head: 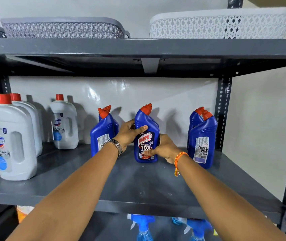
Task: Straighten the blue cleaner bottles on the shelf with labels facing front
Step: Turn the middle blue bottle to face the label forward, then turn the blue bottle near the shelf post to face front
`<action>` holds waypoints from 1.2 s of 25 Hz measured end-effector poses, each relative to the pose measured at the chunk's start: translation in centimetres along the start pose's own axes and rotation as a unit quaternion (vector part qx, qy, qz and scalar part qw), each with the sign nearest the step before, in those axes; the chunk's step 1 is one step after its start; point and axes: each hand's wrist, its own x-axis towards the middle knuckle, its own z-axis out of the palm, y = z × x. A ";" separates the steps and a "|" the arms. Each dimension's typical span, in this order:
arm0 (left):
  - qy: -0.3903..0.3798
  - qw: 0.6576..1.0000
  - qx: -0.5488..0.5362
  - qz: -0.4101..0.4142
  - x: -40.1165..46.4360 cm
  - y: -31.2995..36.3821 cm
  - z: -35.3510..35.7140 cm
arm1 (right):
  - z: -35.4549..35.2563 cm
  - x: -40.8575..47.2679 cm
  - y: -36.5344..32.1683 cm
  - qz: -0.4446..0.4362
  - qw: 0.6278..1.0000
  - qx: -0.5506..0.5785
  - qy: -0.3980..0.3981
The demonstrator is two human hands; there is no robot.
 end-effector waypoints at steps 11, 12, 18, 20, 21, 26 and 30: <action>0.015 0.998 0.052 -0.010 -0.8 -1.2 -0.3 | 0.7 -1.9 0.9 0.044 0.998 -0.031 0.022; 0.088 0.993 0.084 0.015 -1.7 -1.0 -0.1 | -0.4 -2.7 1.1 0.034 0.998 -0.035 0.045; 0.140 0.951 0.062 0.270 -4.1 0.3 8.6 | -11.7 -8.4 2.6 -0.033 0.907 -0.003 0.420; -0.026 0.989 0.075 0.127 -2.3 0.6 13.3 | -13.9 -7.8 3.2 0.008 0.924 0.034 0.382; -0.069 0.992 0.084 0.064 -1.5 0.4 15.1 | -14.5 -7.3 3.6 0.024 0.944 0.049 0.326; -0.124 0.991 -0.038 -0.018 2.5 -3.1 19.4 | -15.6 -5.5 6.5 0.062 0.988 -0.004 0.139; -0.073 0.994 -0.070 0.027 3.5 -2.4 19.8 | -16.4 -5.2 5.6 0.029 0.987 0.051 0.153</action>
